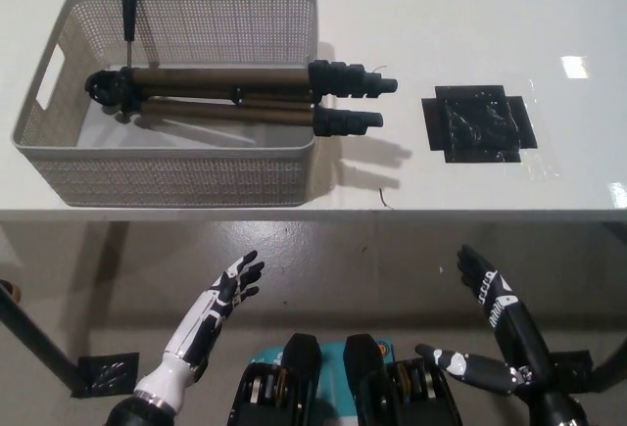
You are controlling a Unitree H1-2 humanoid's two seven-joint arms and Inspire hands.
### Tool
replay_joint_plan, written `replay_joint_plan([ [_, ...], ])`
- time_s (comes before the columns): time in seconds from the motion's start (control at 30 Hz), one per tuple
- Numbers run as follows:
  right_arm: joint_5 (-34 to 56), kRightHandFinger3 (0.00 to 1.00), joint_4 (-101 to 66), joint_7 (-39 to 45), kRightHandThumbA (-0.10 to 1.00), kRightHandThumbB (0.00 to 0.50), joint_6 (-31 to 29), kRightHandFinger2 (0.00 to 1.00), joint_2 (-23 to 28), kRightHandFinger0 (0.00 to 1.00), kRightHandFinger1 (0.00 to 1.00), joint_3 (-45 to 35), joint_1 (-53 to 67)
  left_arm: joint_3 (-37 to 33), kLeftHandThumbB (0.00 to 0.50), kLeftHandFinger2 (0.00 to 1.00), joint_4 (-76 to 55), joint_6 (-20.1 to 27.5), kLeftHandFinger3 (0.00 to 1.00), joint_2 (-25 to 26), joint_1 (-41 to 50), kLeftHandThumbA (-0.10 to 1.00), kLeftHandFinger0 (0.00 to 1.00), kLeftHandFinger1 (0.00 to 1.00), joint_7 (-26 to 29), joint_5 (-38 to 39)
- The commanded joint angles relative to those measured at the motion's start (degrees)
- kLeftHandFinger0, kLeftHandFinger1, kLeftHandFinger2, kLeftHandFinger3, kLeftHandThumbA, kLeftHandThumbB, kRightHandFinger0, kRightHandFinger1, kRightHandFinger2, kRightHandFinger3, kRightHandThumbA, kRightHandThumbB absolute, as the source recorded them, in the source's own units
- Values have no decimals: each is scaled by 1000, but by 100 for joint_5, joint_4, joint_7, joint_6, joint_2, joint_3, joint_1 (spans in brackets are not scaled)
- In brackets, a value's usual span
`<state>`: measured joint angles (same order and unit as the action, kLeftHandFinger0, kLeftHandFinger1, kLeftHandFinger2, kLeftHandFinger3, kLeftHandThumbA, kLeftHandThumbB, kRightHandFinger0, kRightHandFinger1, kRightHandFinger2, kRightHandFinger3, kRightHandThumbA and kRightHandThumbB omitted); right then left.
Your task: The robot uses its right hand to pick the tripod on the desk and places it into a rectangular container on the left.
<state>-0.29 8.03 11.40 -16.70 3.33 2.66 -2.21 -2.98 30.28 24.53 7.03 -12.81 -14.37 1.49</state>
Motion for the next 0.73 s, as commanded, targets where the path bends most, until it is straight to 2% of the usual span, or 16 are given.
replay_joint_plan([
  [0.0,198,1000,29,143,1000,274,71,1000,74,1000,1000,72,-206,64,500,1000,-97,240,1000,39,-149,1000,1000,1000,93,-3],
  [0.47,196,1000,119,210,1000,235,57,1000,156,1000,1000,126,-198,77,500,1000,-144,240,1000,40,-86,1000,1000,1000,166,-55],
  [0.6,240,1000,122,242,1000,243,92,1000,164,1000,1000,143,-204,72,500,1000,-145,240,1000,47,-88,1000,1000,1000,213,-104],
  [0.7,249,1000,117,250,1000,224,122,1000,179,1000,1000,153,-223,71,500,1000,-138,240,1000,48,-111,1000,1000,1000,213,-110],
])
